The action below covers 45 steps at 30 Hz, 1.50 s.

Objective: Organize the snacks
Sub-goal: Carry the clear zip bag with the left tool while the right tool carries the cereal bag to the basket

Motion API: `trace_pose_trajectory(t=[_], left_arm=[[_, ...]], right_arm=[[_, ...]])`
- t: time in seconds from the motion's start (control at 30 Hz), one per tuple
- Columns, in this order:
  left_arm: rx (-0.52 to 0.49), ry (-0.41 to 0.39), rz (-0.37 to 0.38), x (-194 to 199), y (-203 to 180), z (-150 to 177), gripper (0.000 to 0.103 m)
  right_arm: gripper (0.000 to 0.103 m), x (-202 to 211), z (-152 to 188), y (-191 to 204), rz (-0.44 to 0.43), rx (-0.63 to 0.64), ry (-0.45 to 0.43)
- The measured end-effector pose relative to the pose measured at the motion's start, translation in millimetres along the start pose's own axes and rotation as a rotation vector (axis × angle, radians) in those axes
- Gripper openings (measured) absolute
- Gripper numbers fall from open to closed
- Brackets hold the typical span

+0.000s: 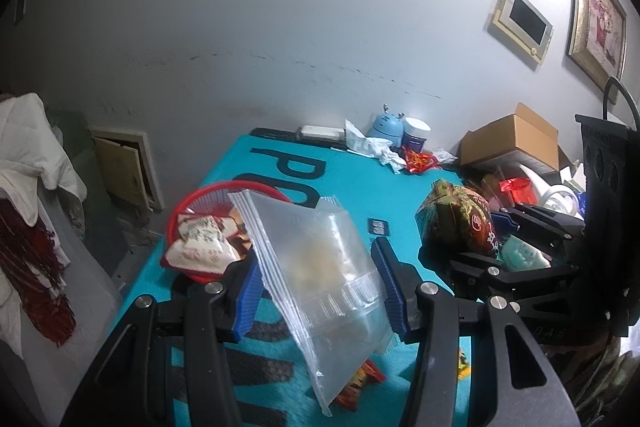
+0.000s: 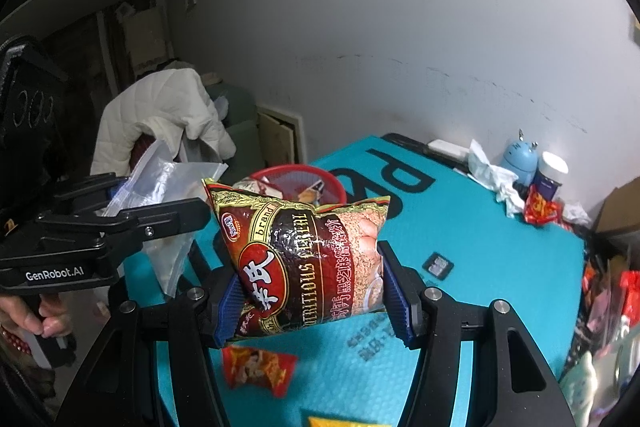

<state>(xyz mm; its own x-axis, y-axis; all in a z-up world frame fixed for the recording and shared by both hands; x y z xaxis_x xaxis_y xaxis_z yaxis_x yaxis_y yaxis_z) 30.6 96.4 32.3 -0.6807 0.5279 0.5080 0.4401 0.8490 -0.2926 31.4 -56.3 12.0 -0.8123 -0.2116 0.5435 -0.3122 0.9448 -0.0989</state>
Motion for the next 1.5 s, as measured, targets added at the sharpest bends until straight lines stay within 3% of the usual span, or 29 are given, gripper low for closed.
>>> trace_pose_trajectory(t=[0.67,1.0,1.33,1.5], left_arm=[[0.007,0.023,-0.051,-53.6,87.2,-46.5,0.051],[0.024,0.071,-0.092,-91.0,121.7,-52.4,0.051],[-0.003,0.148,-0.075,-131.2,128.2,-59.6,0.053],[0.022,0.185,-0.135,-140.6,137.2,-59.9,0.057]], right_arm=[[0.06,-92.5,-57.4,26.5,-0.075,0.061,-0.021],[0.06,-148.0,-52.4,29.1,-0.13,0.054,0.032],[0.06,-170.0,-47.4,20.7,-0.141,0.035,0.078],[0.06,-175.2,-47.8,18.6,-0.14,0.03,0.091]])
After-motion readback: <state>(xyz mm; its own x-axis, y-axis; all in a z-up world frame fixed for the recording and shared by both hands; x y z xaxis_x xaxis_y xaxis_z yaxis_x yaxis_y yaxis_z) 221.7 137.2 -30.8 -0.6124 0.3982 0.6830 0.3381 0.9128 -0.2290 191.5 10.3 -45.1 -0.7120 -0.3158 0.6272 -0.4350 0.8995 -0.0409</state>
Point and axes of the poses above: each gripper's, at about its wrist camera, not at the fingertips, and x roughly against the way its jaws point, y to its left, z to its underside, the point moved 2 cm from there along -x, roughly the way its jaws point, and after that the axes turned 14 degrees about z, right-handed, at the moved point
